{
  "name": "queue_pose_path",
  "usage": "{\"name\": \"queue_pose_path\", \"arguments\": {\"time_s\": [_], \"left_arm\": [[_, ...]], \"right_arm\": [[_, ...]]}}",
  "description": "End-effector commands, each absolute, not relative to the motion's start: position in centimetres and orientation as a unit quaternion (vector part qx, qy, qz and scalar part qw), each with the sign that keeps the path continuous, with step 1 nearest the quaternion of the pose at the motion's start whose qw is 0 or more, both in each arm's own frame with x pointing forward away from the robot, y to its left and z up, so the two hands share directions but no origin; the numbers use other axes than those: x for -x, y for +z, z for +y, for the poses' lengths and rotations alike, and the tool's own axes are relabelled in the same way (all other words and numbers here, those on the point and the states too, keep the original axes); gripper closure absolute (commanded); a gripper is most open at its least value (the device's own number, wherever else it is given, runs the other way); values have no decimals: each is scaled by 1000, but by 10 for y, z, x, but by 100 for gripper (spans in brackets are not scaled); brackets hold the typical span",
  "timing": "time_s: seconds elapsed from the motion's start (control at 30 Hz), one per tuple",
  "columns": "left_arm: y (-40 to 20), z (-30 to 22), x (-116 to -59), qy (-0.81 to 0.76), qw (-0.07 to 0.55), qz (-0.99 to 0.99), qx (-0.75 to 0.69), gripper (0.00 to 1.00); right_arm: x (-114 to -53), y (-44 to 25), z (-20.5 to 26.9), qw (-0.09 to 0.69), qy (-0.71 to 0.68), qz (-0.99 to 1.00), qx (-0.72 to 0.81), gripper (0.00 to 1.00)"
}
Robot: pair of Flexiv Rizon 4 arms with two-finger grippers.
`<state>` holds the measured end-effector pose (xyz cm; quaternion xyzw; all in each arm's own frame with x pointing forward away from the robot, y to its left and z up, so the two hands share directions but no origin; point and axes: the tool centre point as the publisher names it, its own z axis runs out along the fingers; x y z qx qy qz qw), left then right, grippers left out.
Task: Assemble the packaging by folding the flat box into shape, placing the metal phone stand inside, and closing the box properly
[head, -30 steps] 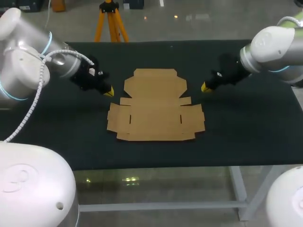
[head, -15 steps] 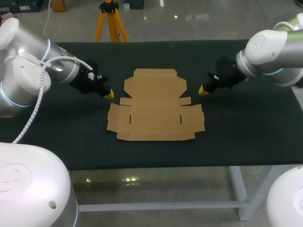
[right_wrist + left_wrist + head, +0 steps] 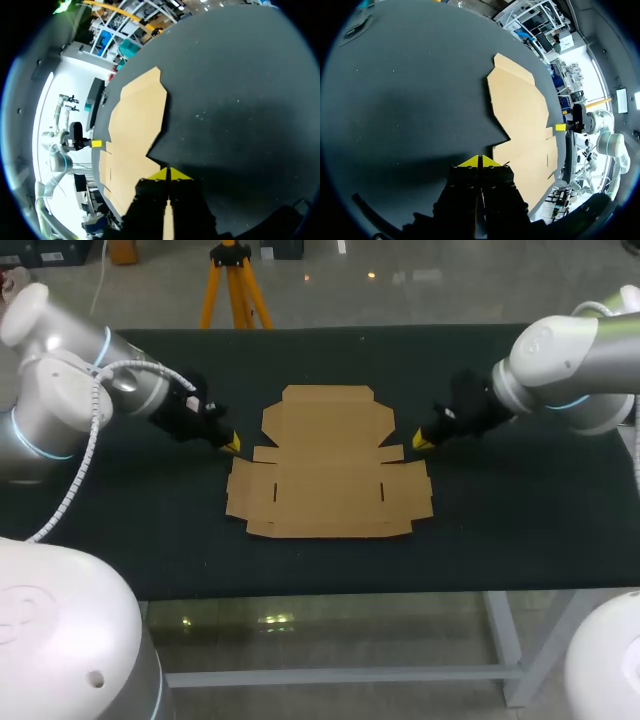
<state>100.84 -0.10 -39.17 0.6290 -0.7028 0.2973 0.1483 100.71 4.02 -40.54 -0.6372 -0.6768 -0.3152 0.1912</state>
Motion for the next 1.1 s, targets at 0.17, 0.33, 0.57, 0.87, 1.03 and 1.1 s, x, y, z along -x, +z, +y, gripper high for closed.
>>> {"name": "queue_pose_path", "arguments": {"time_s": [0.17, 0.33, 0.57, 0.87, 1.03, 1.1], "left_arm": [[-404, -4, -1017, 297, 159, -704, -625, 100], [-409, -4, -1017, 298, 164, -703, -625, 100], [-412, -4, -1018, 298, 171, -701, -625, 100], [-416, -6, -1019, 296, 177, -702, -623, 100], [-417, -9, -1020, 297, 183, -704, -619, 100], [-417, -10, -1019, 299, 189, -705, -615, 100]], "right_arm": [[-1008, -410, 45, 194, -313, -674, 641, 100], [-1006, -413, 48, 196, -310, -672, 643, 100], [-1006, -421, 45, 200, -308, -667, 648, 100], [-1009, -426, 51, 207, -313, -667, 644, 100], [-1009, -428, 52, 210, -315, -667, 642, 100], [-1008, -428, 54, 211, -316, -667, 641, 100]]}}
